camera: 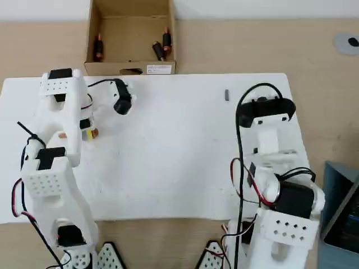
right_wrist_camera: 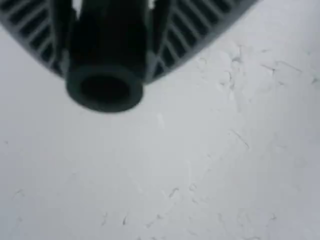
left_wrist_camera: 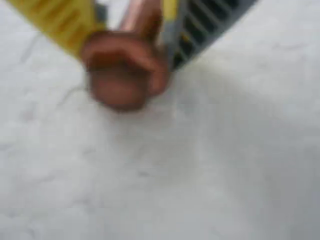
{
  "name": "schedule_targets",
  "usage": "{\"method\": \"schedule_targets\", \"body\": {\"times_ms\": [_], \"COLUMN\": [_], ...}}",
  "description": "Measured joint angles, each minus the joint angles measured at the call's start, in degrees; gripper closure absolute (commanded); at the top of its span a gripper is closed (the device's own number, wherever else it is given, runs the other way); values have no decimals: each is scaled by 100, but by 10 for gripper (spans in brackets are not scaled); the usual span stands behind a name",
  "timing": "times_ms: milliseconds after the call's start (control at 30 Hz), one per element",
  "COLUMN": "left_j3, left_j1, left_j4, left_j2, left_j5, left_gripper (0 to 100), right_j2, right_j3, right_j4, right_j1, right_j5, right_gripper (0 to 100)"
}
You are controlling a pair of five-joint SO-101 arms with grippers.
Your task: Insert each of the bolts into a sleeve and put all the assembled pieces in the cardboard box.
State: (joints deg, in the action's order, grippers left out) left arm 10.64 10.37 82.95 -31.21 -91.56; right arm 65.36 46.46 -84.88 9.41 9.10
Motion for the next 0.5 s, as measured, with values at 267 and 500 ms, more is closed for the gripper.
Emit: {"method": "schedule_targets", "body": {"times_ms": [267,500], "left_j3": [211,1644], "left_j1": [0,-255], "left_j4": [299,1459], "left_j2": [-97,-220], "left_j5": [334,1565], "left_gripper": [995,994], "right_j2": [0,0], "right_j3": [0,-53], "right_j4": [0,0], "right_j1": [-158,-325], "right_j5": [0,0], "right_gripper": [988,986]}}
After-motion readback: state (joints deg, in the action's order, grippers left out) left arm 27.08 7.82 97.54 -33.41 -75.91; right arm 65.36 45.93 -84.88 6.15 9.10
